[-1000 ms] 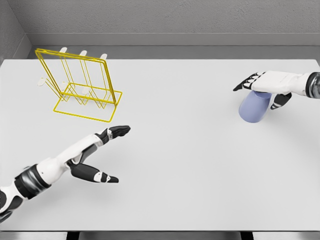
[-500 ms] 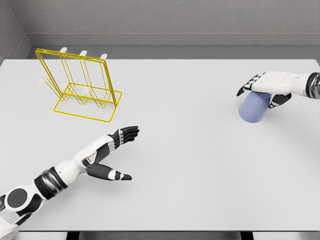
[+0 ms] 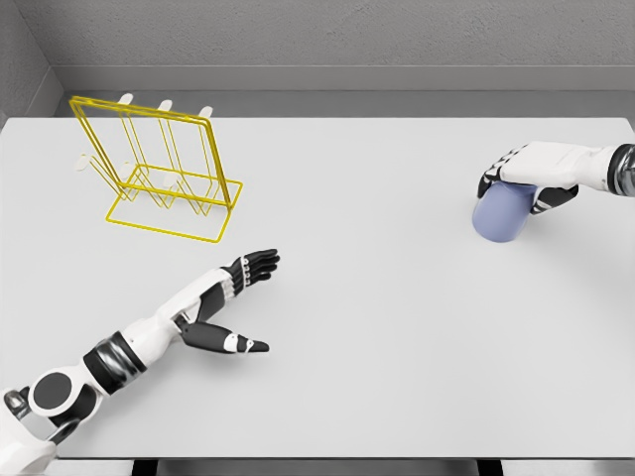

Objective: Place the cup on the cup holder with both arms

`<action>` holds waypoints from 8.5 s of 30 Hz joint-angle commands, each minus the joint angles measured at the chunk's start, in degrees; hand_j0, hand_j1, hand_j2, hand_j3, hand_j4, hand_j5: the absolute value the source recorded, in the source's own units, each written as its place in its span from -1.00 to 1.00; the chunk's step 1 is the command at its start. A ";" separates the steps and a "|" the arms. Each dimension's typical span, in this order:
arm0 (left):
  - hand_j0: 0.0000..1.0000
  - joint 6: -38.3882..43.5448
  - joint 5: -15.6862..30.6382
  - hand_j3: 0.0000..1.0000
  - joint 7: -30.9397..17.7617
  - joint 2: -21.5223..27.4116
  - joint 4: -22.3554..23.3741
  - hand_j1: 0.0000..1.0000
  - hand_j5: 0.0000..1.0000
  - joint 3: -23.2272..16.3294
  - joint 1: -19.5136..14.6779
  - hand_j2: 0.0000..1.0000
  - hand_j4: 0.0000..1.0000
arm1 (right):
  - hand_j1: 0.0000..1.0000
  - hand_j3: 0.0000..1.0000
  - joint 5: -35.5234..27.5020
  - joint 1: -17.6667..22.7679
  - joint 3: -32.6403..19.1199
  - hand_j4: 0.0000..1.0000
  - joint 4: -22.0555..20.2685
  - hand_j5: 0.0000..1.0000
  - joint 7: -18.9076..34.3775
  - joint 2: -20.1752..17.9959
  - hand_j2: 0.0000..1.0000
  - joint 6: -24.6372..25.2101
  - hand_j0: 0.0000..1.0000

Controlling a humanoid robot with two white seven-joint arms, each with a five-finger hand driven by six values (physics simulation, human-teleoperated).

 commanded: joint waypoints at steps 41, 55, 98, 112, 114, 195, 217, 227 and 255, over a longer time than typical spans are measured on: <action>1.00 -0.32 0.28 1.00 0.00 0.02 1.21 1.00 1.00 0.12 -1.58 1.00 1.00 | 0.08 0.08 -1.06 2.64 3.68 0.08 -34.37 0.08 -0.06 -6.85 0.08 0.13 0.08; 1.00 -0.23 0.28 1.00 0.00 -0.06 1.56 1.00 1.00 0.03 -2.29 1.00 1.00 | 0.08 0.08 -0.98 2.37 7.28 0.08 -34.37 0.08 -0.06 0.09 0.08 0.13 0.08; 1.00 -0.05 0.37 1.00 0.08 -0.68 2.53 1.00 1.00 -0.06 -2.99 1.00 1.00 | 1.00 1.00 -18.29 22.40 -34.54 1.00 -33.75 1.00 -0.06 -5.70 1.00 0.13 1.00; 1.00 3.11 0.02 1.00 0.26 -7.62 5.60 1.00 1.00 -5.95 -10.11 1.00 1.00 | 1.00 1.00 -22.95 34.28 -43.43 1.00 -27.95 1.00 -0.06 4.75 1.00 0.13 1.00; 1.00 3.11 0.02 1.00 0.26 -8.68 5.78 1.00 1.00 -6.12 -10.11 1.00 1.00 | 1.00 1.00 -22.95 34.19 -43.52 1.00 -27.78 1.00 -0.06 5.11 1.00 0.13 1.00; 0.29 -0.49 1.69 0.29 0.43 1.16 -5.91 0.29 0.29 3.72 -7.73 0.29 0.29 | 1.00 1.00 -22.86 34.28 -45.37 1.00 -27.86 1.00 -0.06 5.46 1.00 0.13 1.00; 0.30 -4.10 8.19 0.30 0.52 10.48 -5.29 0.30 0.30 10.67 -7.91 0.30 0.30 | 1.00 1.00 -22.95 34.28 -45.37 1.00 -27.86 1.00 -0.06 5.55 1.00 0.13 1.00; 0.30 -4.01 10.57 0.30 0.52 11.36 -1.87 0.30 0.30 11.81 -8.88 0.30 0.30 | 1.00 1.00 -22.86 34.28 -45.37 1.00 -27.86 1.00 -0.06 5.55 1.00 0.13 1.00; 0.32 -3.48 11.45 0.32 0.52 9.60 4.64 0.32 0.32 11.28 -12.83 0.32 0.32 | 1.00 1.00 -22.86 34.19 -45.37 1.00 -27.95 1.00 -0.06 5.63 1.00 0.13 1.00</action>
